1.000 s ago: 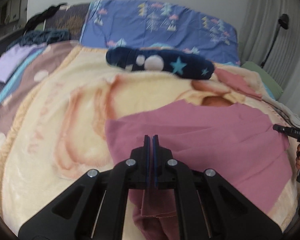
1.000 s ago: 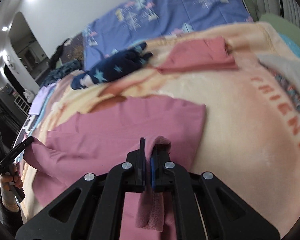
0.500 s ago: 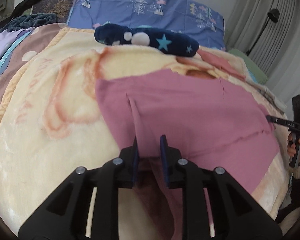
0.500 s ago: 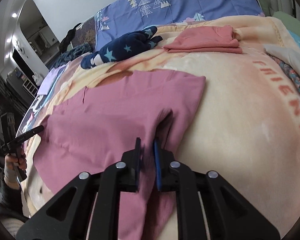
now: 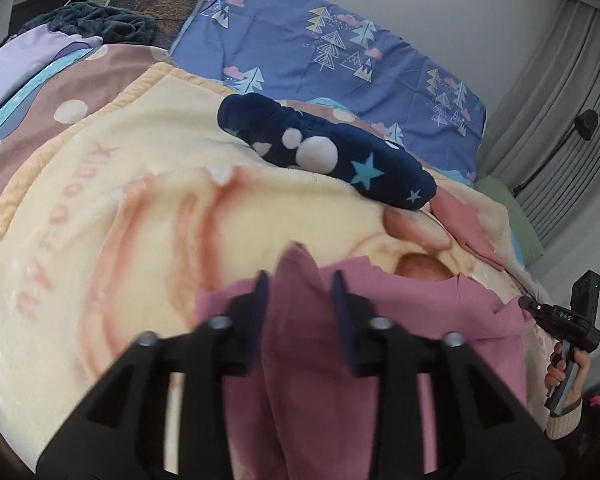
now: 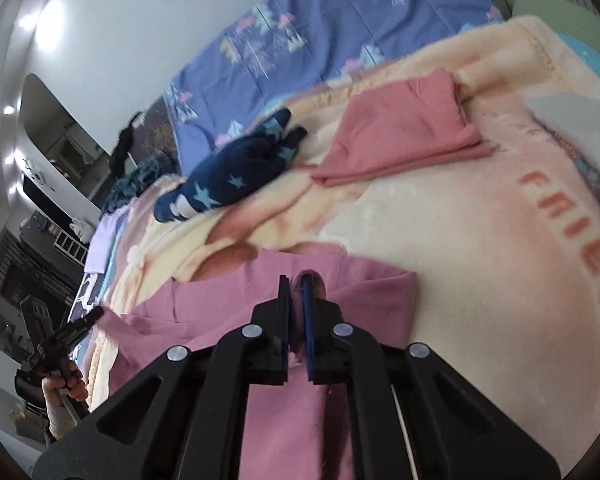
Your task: Fold small clothes
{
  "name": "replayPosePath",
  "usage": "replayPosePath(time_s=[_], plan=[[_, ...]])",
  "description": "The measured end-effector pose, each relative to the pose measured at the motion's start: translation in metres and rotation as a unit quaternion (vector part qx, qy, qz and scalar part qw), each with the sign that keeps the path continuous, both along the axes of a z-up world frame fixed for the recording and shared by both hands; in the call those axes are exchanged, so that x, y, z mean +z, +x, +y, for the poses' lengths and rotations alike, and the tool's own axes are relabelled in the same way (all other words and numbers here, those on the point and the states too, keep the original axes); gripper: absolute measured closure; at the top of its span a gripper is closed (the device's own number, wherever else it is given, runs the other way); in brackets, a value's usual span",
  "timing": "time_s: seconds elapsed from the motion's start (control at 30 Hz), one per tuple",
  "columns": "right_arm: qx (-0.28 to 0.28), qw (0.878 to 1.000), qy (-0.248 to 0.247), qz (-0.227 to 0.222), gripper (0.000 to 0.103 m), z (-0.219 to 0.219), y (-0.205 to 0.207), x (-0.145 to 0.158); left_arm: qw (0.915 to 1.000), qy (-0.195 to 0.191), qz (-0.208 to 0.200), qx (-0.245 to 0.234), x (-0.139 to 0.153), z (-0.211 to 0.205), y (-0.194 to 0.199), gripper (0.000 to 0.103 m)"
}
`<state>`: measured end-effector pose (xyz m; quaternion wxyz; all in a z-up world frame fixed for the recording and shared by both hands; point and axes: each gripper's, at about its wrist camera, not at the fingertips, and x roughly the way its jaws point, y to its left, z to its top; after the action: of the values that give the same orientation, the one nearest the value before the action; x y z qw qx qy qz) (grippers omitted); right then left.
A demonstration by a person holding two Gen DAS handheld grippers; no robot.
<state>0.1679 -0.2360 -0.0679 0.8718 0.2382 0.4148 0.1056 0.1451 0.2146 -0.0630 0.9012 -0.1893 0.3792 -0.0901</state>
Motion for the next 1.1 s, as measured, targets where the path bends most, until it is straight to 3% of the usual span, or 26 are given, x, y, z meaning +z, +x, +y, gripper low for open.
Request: replayPosePath(time_s=[0.1,0.2,0.3,0.43,0.47,0.57,0.6,0.77,0.87,0.97,1.03,1.07,1.1], plan=[[0.009,1.0,-0.028,0.001,0.089,0.004,0.001,-0.004,0.9981,0.055,-0.018,-0.023,0.002,-0.01,-0.005,0.041],[-0.003,0.999,-0.032,-0.005,0.068,-0.007,-0.005,-0.007,0.9952,0.091,-0.011,-0.035,-0.007,-0.015,-0.005,0.038],[-0.015,1.0,-0.009,-0.008,0.067,-0.019,-0.006,-0.008,0.993,0.11,0.019,-0.041,-0.025,-0.016,0.006,0.036],[0.014,0.997,-0.069,-0.018,0.064,-0.005,-0.003,-0.005,0.9912,0.117,0.04,-0.046,-0.042,-0.016,0.023,0.037],[0.025,0.996,-0.085,-0.019,0.063,0.0,-0.001,-0.005,0.991,0.118,0.043,-0.047,-0.045,-0.017,0.026,0.039],[0.045,0.994,-0.099,-0.026,0.059,0.009,0.009,-0.007,0.9886,0.133,0.052,-0.048,-0.049,-0.019,0.038,0.065],[0.042,0.994,-0.094,-0.028,0.057,0.007,0.011,-0.006,0.9885,0.133,0.054,-0.048,-0.049,-0.019,0.041,0.068],[0.017,0.999,-0.002,-0.049,0.049,-0.015,0.018,-0.001,0.989,0.127,0.059,-0.048,-0.05,-0.017,0.046,0.069],[0.033,0.998,-0.033,-0.049,0.047,-0.009,0.02,-0.002,0.9891,0.126,0.063,-0.045,-0.053,-0.016,0.05,0.067],[0.048,0.996,-0.076,-0.022,0.045,0.002,0.029,-0.012,0.9892,0.125,0.063,-0.041,-0.056,-0.017,0.054,0.066],[0.048,0.995,-0.092,-0.011,0.045,0.006,0.036,-0.02,0.9901,0.121,0.057,-0.043,-0.054,-0.018,0.056,0.083],[0.047,0.994,-0.1,-0.011,0.049,0.009,0.041,-0.024,0.9904,0.121,0.051,-0.044,-0.051,-0.019,0.056,0.098],[0.049,0.993,-0.104,-0.014,0.08,0.011,0.043,-0.025,0.9906,0.123,0.042,-0.044,-0.047,-0.019,0.054,0.098]])
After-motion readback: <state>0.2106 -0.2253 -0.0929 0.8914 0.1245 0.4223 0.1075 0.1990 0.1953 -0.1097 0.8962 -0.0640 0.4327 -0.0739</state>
